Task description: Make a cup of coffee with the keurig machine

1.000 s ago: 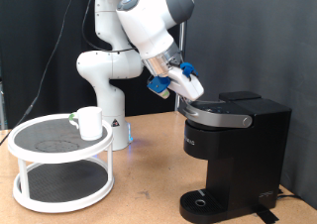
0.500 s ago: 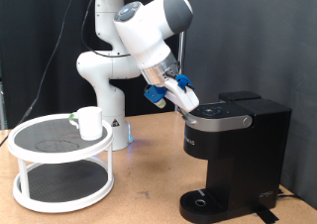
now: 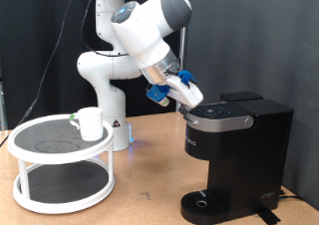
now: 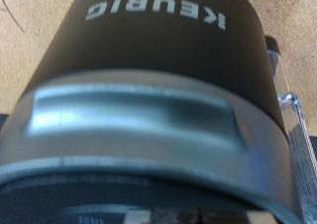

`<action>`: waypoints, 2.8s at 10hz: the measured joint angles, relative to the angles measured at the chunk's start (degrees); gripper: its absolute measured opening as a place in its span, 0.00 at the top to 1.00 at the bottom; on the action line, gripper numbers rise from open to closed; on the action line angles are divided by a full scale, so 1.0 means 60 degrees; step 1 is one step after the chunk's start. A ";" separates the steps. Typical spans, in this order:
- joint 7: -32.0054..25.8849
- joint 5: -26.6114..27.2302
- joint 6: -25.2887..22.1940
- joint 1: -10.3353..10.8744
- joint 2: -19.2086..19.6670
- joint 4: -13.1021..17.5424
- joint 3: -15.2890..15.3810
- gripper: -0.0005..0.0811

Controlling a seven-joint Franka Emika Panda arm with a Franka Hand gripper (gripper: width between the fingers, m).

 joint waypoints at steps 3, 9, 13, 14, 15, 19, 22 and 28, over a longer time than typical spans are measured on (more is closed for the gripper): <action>-0.0281 0.0551 -0.0590 -0.0002 -0.0439 0.0043 -0.0209 0.99; 0.0475 0.1019 -0.0705 0.0000 -0.0613 -0.0333 -0.0288 0.99; 0.1345 0.1485 0.0742 -0.0006 -0.1549 -0.1753 -0.0319 0.99; 0.1314 0.1565 0.0755 -0.0007 -0.1806 -0.1952 -0.0363 0.99; 0.1314 0.1539 0.0753 -0.0007 -0.1792 -0.1951 -0.0353 0.99; 0.1912 0.2737 0.1539 -0.0011 -0.2347 -0.2551 -0.0379 0.99; 0.2392 0.2364 0.0686 -0.0188 -0.3391 -0.3174 -0.0703 0.99; 0.2897 0.1447 -0.0374 -0.0615 -0.4524 -0.3802 -0.0968 0.99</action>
